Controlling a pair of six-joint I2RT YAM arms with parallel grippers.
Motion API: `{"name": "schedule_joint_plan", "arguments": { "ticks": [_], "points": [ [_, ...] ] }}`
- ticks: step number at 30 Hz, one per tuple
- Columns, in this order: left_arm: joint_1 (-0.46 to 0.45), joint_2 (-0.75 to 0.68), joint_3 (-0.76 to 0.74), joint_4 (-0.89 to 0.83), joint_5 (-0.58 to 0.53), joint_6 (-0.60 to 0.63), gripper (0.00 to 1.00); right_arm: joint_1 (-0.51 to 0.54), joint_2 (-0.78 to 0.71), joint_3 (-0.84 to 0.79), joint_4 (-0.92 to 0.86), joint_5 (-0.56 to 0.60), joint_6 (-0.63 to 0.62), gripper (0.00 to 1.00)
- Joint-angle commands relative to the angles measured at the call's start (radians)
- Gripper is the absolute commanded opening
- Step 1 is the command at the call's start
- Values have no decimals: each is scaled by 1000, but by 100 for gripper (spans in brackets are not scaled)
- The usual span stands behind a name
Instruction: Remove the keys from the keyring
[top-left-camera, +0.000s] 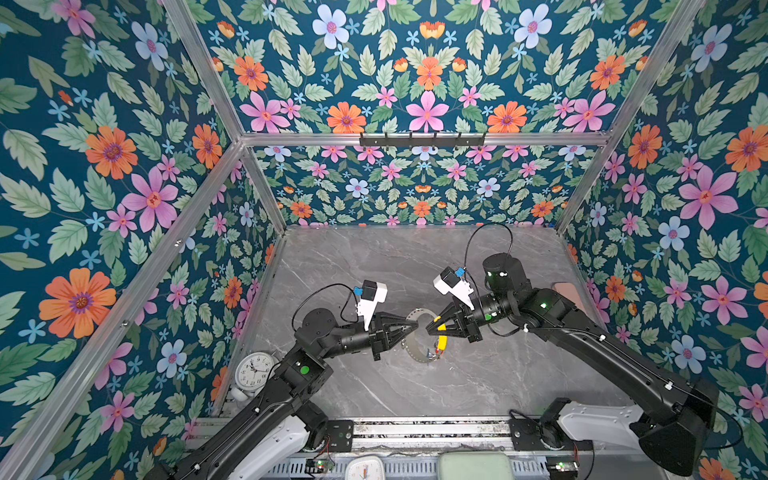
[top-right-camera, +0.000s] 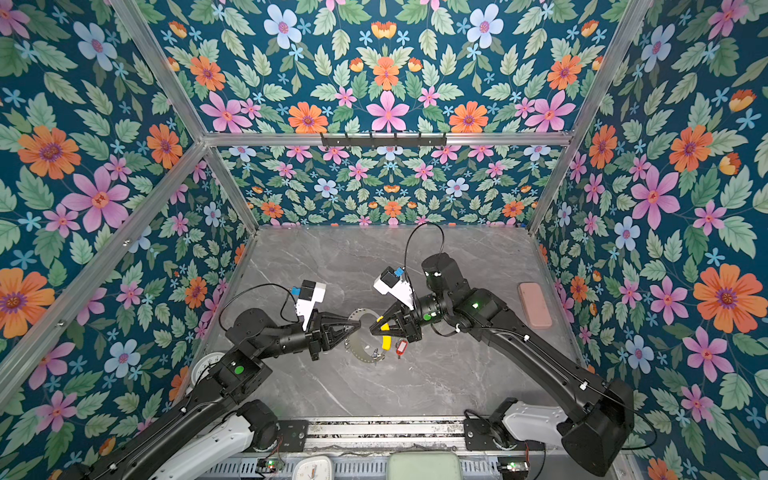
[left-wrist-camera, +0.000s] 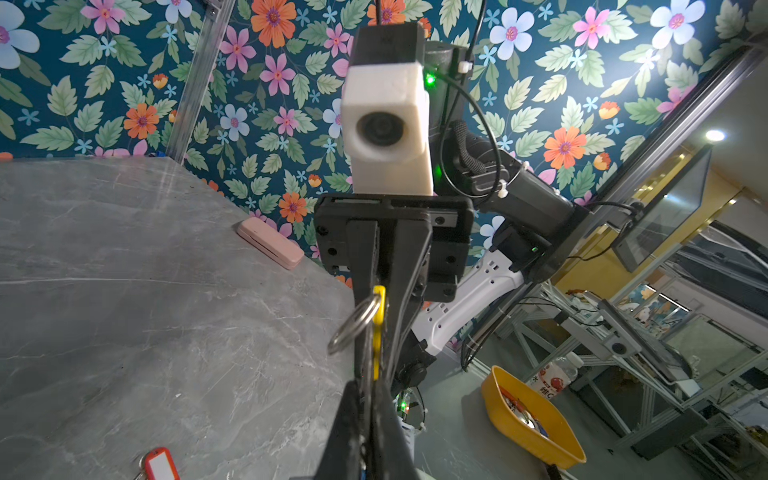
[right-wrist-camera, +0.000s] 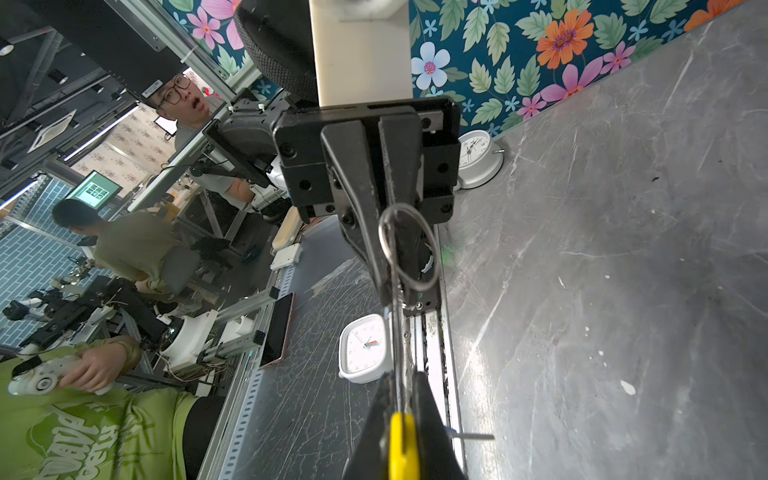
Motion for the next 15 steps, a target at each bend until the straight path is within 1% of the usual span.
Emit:
{"name": "schedule_joint_plan", "arguments": {
  "ticks": [1, 3, 5, 7, 9, 11, 14, 15],
  "points": [
    [1, -2, -2, 67, -38, -29, 0, 1, -12, 7, 49, 69, 20, 23],
    [1, -8, -3, 78, -70, -45, 0, 1, -44, -13, 100, 140, 59, 34],
    [1, -16, -2, 83, -122, -62, 0, 1, -96, -57, 173, 239, 102, 45],
    [-1, -25, -3, 97, -165, -75, 0, 2, -154, -111, 247, 336, 136, 50],
    [-1, -36, 2, 90, -212, -78, 0, 3, -215, -167, 319, 433, 174, 52],
    [-1, -46, 14, 69, -256, -60, 0, 3, -267, -215, 378, 495, 207, 53],
    [-2, -43, 72, -9, -297, -1, 0, 7, -302, -248, 393, 540, 232, 53],
    [-2, -42, 81, -10, -306, -1, 0, 12, -304, -253, 393, 539, 234, 54]
  ]
}}
